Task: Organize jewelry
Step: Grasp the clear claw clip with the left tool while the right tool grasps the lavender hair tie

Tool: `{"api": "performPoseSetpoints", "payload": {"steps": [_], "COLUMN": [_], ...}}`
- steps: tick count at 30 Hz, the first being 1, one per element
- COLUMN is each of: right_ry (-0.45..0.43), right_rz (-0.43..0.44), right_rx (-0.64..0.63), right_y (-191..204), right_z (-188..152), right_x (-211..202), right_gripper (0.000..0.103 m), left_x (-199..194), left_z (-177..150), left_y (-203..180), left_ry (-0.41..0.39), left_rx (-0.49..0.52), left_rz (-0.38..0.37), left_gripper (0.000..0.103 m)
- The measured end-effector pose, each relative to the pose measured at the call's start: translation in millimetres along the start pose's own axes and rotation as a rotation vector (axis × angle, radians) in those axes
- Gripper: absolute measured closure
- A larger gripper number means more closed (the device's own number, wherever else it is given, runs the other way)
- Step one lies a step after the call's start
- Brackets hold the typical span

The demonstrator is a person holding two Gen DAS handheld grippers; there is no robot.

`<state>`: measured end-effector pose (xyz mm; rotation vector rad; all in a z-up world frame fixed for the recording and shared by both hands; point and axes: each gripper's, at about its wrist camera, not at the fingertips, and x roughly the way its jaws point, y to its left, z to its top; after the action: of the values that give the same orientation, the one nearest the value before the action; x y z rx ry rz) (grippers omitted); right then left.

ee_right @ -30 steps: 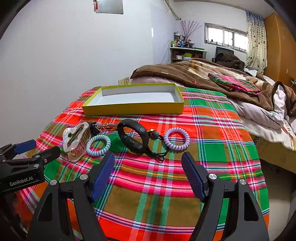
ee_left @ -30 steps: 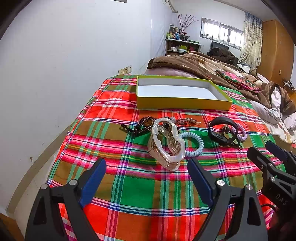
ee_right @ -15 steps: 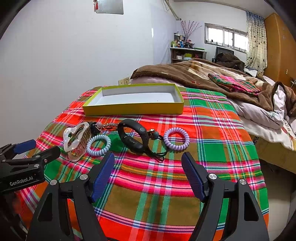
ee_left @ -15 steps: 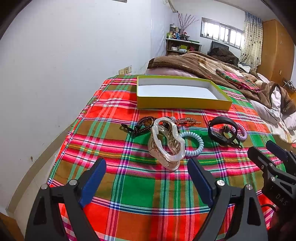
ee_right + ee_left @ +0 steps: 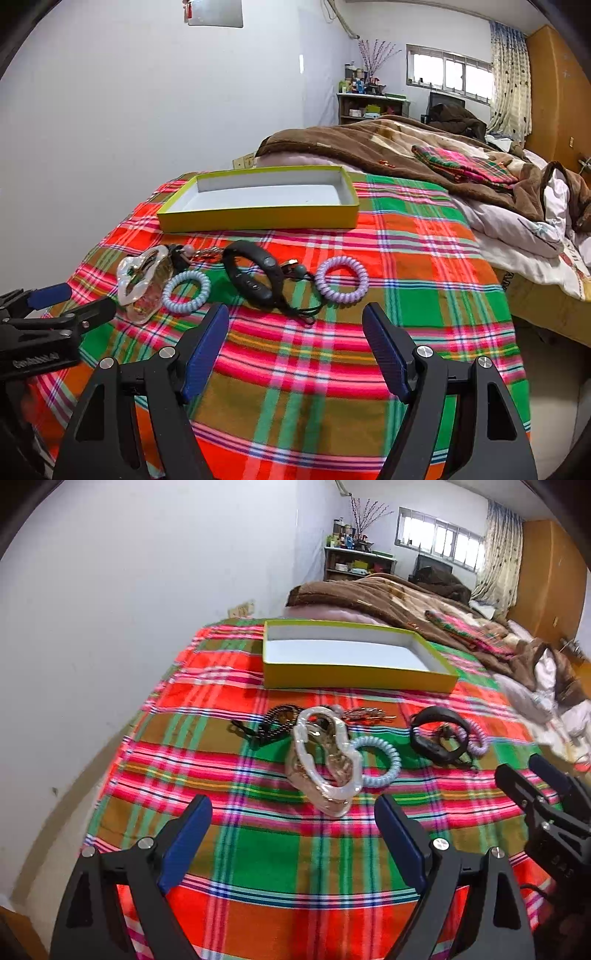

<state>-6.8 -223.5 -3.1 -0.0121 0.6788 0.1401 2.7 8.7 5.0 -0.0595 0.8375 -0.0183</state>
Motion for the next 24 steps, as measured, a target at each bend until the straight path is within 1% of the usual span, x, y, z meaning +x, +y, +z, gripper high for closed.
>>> {"api": "performPoseSetpoints", "payload": {"steps": [2,4,7,10,14,16,18,21,24], "right_ry": [-0.001,0.006,0.012,0.023,0.058,0.071,0.079,0.107,0.134], "right_rz": [-0.024,-0.03,-0.058,-0.071,-0.079,-0.078,-0.065,-0.048,-0.032], "right_rx": [-0.001,0.011,0.023,0.031,0.029,0.022,0.003,-0.013,-0.018], "right_y": [-5.1,-14.0,-28.4,-41.3,-54.8,-59.0,-60.4,-61.7,-62.9], "right_z": [1.5,3.1,6.9,12.3,22.9,28.1,31.6,33.7,34.1], "right_x": [1.5,3.1,5.5,11.4,26.5,33.6,40.3,51.3,60.9], "right_gripper": [0.028,0.028,0.028,0.028,0.028,0.028,0.028,0.03,0.037], "left_x": [0.8,2.7,6.7,11.3,19.4,23.1,27.0,30.7,30.8], "left_z": [1.8,3.4,6.8,10.4,16.1,19.4,22.5,26.8,30.2], "left_y": [2.4,2.4,4.2,1.9,4.3,5.1,9.7,17.3,15.1], "left_ry": [0.001,0.012,0.048,0.069,0.103,0.108,0.119,0.141,0.143], "left_rx": [-0.016,-0.01,-0.023,-0.008,-0.018,-0.006,-0.014,-0.054,-0.053], "left_rz": [-0.014,-0.025,-0.074,-0.074,-0.062,-0.028,-0.009,-0.028,-0.042], "left_gripper": [0.012,0.012,0.013,0.015,0.016,0.016,0.016,0.016,0.016]}}
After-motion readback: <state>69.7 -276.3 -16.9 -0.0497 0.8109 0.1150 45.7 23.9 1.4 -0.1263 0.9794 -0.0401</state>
